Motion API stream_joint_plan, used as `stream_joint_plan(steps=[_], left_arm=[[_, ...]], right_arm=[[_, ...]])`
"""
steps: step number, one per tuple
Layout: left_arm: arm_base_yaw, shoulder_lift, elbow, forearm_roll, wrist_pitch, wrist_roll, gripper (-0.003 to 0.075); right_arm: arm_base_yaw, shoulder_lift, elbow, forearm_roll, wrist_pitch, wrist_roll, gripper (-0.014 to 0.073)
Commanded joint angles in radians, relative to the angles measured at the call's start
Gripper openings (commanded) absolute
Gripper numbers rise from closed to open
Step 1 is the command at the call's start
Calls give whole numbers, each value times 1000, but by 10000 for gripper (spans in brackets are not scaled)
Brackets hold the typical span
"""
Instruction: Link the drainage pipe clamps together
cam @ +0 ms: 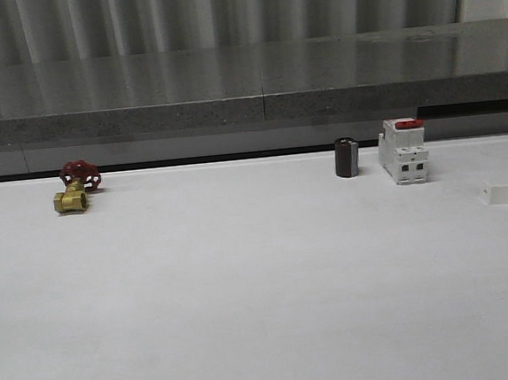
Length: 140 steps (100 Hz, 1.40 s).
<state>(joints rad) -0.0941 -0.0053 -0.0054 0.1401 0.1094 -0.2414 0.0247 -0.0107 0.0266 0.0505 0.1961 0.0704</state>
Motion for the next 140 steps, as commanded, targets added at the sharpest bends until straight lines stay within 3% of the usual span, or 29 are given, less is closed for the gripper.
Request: stream_joint_plan(steps=[1, 49, 67, 102, 133, 140], left_arm=[[0, -33, 35, 1, -86, -9, -20], [0, -29, 0, 6, -139, -9, -20], [0, 65, -180, -25, 68, -9, -20], [0, 524, -665, -46, 607, -9, -20], [0, 786, -775, -45, 688, 38, -17], [0, 815, -775, -45, 688, 39, 22]], right_arm=[[-6, -20, -14, 1, -84, -9, -118], [-6, -20, -14, 1, -84, -9, -118], [-6, -20, -14, 1, -84, -9, -118], [-6, -20, -14, 1, -84, -9, -118], [-6, -20, -14, 1, -84, -9, -118], [-6, -20, -14, 1, -84, -9, -118]])
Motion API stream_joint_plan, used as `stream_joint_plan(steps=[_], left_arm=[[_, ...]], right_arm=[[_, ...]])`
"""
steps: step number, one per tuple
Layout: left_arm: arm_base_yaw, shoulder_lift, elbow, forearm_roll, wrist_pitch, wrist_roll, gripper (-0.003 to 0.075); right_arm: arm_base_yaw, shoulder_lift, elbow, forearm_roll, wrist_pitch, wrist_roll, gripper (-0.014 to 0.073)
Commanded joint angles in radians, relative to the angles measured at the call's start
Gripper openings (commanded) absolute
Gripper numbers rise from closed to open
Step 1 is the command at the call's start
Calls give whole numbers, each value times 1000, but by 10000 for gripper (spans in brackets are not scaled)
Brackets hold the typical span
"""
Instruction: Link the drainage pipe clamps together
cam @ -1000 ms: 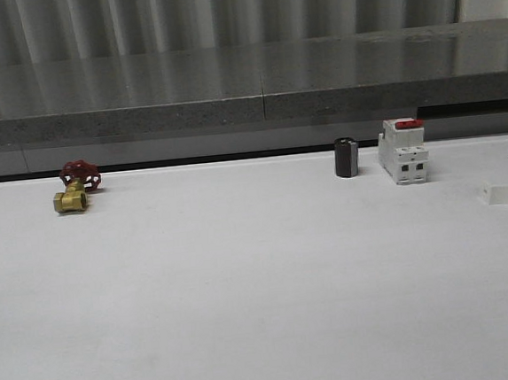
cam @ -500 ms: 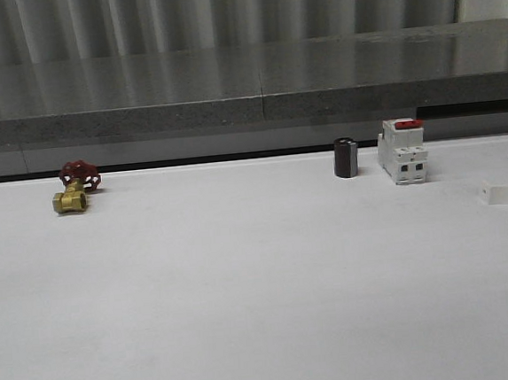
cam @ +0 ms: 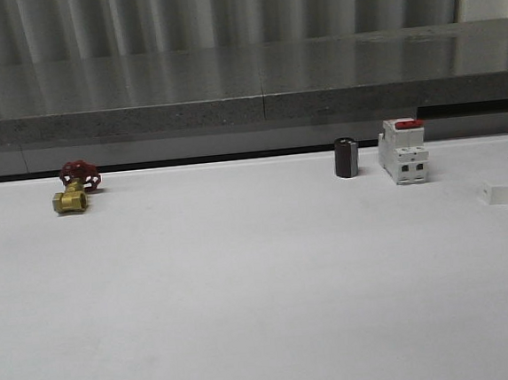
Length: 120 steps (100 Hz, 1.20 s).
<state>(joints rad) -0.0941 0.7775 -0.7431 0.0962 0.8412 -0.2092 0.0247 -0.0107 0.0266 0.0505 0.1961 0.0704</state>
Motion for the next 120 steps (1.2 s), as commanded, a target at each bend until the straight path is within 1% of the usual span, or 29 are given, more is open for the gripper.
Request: stream_joint_plan(steps=[1, 5, 8, 10, 13, 14, 15, 17, 18, 22, 27, 30, 33, 46, 54, 61, 68, 85, 92, 104, 120], left_arm=[[0, 34, -38, -2, -44, 10, 39], [0, 46, -38, -2, -46, 13, 91], [0, 52, -38, -2, -46, 13, 158], [0, 58, -38, -2, -48, 13, 188], [0, 65, -38, -2, -50, 13, 273], [0, 67, -38, -2, -50, 13, 291], [0, 68, -38, -2, -52, 13, 326], [0, 74, -38, -2, -52, 13, 362], [0, 74, -38, -2, -54, 13, 397], [0, 81, -38, -2, -63, 13, 490], [0, 91, -38, -2, -68, 13, 565], [0, 99, -38, -2, -73, 13, 589], [0, 106, -38, -2, -75, 13, 600], [0, 181, -59, 21, -70, 13, 600], [2, 273, -106, 88, -53, 13, 600], [17, 347, -161, 108, -49, 22, 600], [49, 433, -222, 68, -53, 90, 600], [160, 632, -350, -166, -98, 339, 600], [202, 704, -397, -217, -101, 409, 600], [259, 807, -470, -219, -79, 458, 600], [311, 922, -541, -219, -80, 460, 600]], right_arm=[[-6, -20, -14, 1, -84, -9, -118], [-6, -20, -14, 1, -84, -9, -118], [-6, -20, -14, 1, -84, -9, -118], [-6, -20, -14, 1, -84, -9, -118], [-6, -20, -14, 1, -84, -9, -118], [-6, -20, -14, 1, -84, -9, -118], [-6, -20, -14, 1, -84, -9, -118], [-6, -20, -14, 1, -84, -9, -118], [-6, -20, -14, 1, -84, -9, -118], [-6, -20, -14, 1, -84, -9, -118], [-6, -20, -14, 1, -84, -9, -118], [-6, -20, -14, 1, -84, -9, -118], [-6, -20, -14, 1, -84, -9, -118], [-6, -20, -14, 1, -84, -9, -118], [-6, -20, -14, 1, -84, -9, -118], [-6, -20, -14, 1, -84, -9, -118], [-6, -20, -14, 1, -84, -9, -118], [-6, -20, -14, 1, -84, -9, -118], [-6, -20, -14, 1, -84, -9, -118], [-6, -20, -14, 1, -84, -9, -118], [-6, -20, -14, 1, -84, -9, -118]])
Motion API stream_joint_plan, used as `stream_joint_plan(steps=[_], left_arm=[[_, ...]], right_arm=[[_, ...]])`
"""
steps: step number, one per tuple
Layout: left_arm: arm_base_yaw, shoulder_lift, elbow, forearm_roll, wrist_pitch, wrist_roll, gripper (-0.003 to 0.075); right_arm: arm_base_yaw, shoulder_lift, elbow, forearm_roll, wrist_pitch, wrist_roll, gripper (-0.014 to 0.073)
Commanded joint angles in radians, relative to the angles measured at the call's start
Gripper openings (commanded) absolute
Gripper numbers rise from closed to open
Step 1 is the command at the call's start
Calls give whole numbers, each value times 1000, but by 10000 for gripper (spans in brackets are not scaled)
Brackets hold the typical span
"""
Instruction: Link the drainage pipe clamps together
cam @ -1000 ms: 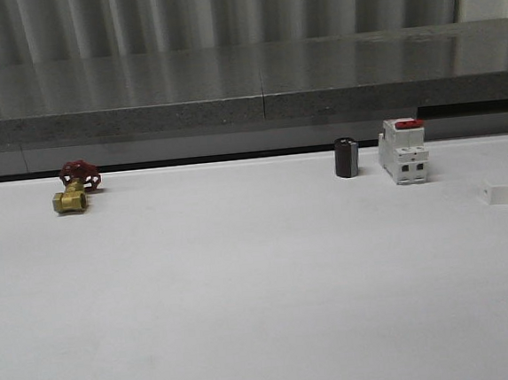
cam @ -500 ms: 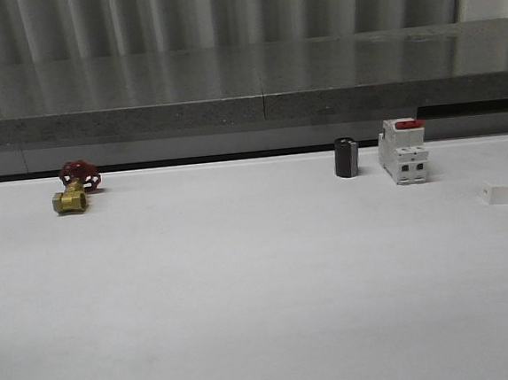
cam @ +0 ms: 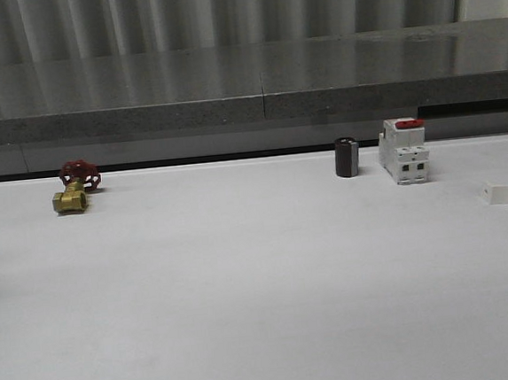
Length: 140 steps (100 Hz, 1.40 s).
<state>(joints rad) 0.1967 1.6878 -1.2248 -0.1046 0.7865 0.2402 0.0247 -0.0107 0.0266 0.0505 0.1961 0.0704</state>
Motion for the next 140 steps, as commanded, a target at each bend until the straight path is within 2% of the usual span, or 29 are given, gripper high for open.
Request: stream_joint_plan(steps=[1, 39, 86, 93, 100, 112, 119, 129, 140], left_arm=[[23, 17, -62, -18, -26, 13, 600], [50, 220, -151, -18, -92, 63, 600], [50, 290, -162, -18, -97, 63, 580], [50, 290, -162, -18, -88, 63, 524], [50, 290, -162, -18, -77, 63, 424], [50, 290, -162, -18, -68, 63, 186], [50, 290, -162, -18, -56, 63, 80], [50, 281, -162, -43, -37, 63, -4], [45, 250, -162, -128, -4, 63, -13]], right_arm=[[-6, -20, -14, 1, -84, -9, -118], [-6, -20, -14, 1, -84, -9, -118], [-6, -20, -14, 1, -84, -9, -118], [-6, -20, -14, 1, -84, -9, -118], [-6, -20, -14, 1, -84, -9, -118], [-6, -20, -14, 1, -84, -9, -118], [-6, -20, -14, 1, -84, -9, -118], [-6, -20, -14, 1, -84, -9, -118], [-6, -20, -14, 1, -84, -9, -118]])
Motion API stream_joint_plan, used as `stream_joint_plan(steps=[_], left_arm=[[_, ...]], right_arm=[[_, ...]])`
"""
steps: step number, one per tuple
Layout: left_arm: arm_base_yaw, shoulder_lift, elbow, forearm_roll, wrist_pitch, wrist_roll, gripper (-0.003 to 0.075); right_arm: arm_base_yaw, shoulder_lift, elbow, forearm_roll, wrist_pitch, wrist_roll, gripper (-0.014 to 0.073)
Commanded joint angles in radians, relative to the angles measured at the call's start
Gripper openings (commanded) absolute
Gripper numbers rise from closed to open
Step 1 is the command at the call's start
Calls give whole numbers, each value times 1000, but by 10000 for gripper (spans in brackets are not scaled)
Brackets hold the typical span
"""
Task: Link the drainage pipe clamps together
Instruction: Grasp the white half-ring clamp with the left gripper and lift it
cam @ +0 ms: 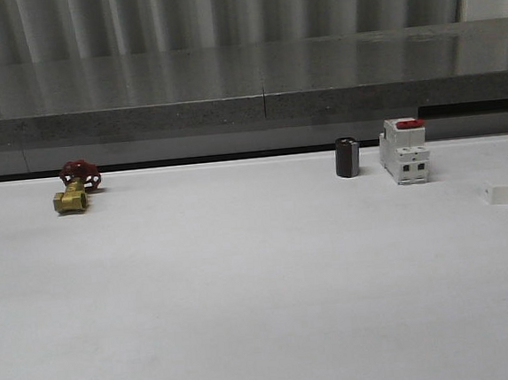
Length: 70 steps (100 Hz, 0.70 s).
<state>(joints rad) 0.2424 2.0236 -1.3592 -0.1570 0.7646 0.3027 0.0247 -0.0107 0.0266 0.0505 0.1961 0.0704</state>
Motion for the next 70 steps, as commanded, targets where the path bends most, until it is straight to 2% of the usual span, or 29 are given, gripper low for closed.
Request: stream_joint_plan(steps=[1, 11, 19, 28, 51, 70], left_arm=[[-3, -89, -27, -85, 20, 0, -13], [-32, -137, -27, -118, 59, -35, -13], [-71, -176, -27, -115, 88, -170, -13], [-133, -222, -25, -115, 95, -224, -13], [-390, -285, -25, -115, 45, -358, -13], [-596, -285, -25, -108, -90, -469, -13]], right_arm=[[-6, -20, -14, 1, -84, -9, -118], [-6, -20, -14, 1, -84, -9, -118], [-6, -20, -14, 1, -84, -9, -118], [-6, -20, -14, 1, -84, -9, -118], [-6, -20, -14, 1, -84, -9, -118], [-6, -20, -14, 1, -84, -9, -118]])
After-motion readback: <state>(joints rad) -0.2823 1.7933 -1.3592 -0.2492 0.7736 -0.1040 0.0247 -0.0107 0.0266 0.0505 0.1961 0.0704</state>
